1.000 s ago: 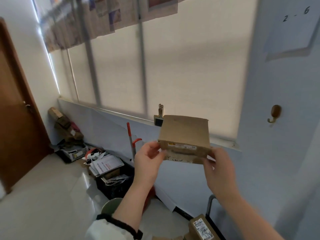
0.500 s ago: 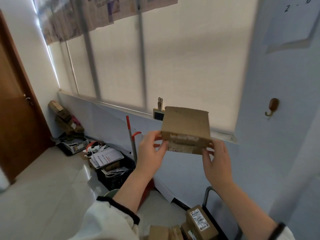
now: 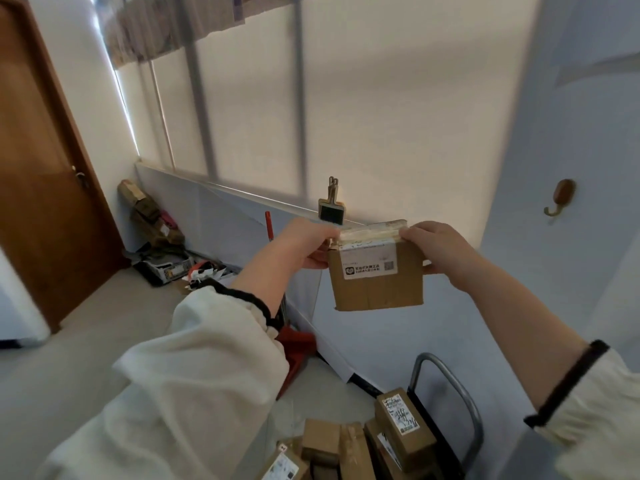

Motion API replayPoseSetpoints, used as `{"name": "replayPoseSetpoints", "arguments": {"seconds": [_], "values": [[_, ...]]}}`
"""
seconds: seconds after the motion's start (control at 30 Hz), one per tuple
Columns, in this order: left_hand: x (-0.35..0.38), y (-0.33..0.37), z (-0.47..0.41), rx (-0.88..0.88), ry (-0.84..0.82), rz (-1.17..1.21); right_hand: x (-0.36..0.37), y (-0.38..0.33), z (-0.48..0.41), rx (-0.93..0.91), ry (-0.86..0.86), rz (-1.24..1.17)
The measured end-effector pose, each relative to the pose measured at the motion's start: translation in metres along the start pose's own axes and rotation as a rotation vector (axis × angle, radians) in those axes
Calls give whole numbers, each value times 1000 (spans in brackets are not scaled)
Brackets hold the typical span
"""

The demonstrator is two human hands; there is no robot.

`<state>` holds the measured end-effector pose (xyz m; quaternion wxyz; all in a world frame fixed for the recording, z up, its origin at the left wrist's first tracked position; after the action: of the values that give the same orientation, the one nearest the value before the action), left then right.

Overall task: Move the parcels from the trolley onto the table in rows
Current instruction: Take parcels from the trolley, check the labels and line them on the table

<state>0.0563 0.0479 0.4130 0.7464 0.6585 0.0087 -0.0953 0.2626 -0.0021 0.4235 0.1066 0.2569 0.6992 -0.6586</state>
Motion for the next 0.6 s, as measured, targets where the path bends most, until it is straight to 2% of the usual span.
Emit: {"name": "replayPoseSetpoints", "arguments": {"seconds": [0.43, 0.5, 0.6], "values": [[15, -34, -9, -88, -63, -1, 9, 34, 9, 98, -7, 68], [21, -43, -10, -83, -49, -8, 8, 45, 16, 96, 32, 110], [52, -60, -11, -26, -66, 3, -6, 69, 36, 91, 175, 211]]}}
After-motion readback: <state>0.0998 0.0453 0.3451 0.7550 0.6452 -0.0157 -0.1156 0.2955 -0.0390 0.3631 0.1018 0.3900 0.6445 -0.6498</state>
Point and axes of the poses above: each hand's wrist, its own z-axis away from the middle knuckle, its own x-axis out of the palm, y = z × x, the point moved 9 cm from there along -z, towards the middle knuckle, and after that the axes turned 6 degrees about z, right-handed, at the moved point
